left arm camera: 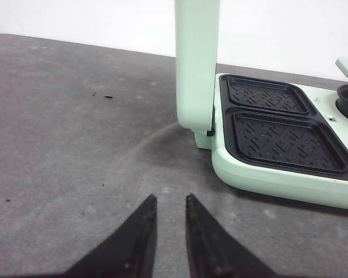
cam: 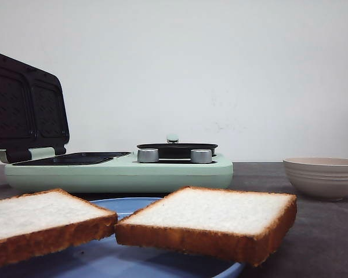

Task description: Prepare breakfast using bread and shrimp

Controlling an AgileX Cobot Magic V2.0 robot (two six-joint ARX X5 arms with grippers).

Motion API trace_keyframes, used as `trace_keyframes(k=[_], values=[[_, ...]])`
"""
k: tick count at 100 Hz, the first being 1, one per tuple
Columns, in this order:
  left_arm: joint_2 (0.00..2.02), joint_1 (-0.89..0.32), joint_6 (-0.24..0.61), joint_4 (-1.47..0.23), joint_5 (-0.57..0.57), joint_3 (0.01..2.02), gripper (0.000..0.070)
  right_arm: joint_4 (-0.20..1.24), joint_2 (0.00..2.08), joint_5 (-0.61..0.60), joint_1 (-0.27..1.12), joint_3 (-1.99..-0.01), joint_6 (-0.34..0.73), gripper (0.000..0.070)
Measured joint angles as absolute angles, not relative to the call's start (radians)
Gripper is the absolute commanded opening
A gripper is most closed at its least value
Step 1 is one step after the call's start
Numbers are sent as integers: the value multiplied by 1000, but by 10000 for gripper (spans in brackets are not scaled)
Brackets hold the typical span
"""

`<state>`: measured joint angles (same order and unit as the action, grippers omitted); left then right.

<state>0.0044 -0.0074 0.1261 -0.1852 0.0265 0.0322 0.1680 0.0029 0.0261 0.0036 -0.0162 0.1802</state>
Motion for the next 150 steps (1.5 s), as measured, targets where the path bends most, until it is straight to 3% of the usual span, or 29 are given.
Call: trace_keyframes(k=[44,83,123,150], values=[[4,-7,126,-185,27,32,17,168,2,-8,4,-16,197,2],[4,-7,133,-185,27,32,17,0,3,-47,4,-16,376,2],[4,-8,434,-184,-31,32,15,-27,3,-150,4,-16,556,2],[9,-8,486,-211,-158,67,13,-27,3,-236,4,-16,566,2]])
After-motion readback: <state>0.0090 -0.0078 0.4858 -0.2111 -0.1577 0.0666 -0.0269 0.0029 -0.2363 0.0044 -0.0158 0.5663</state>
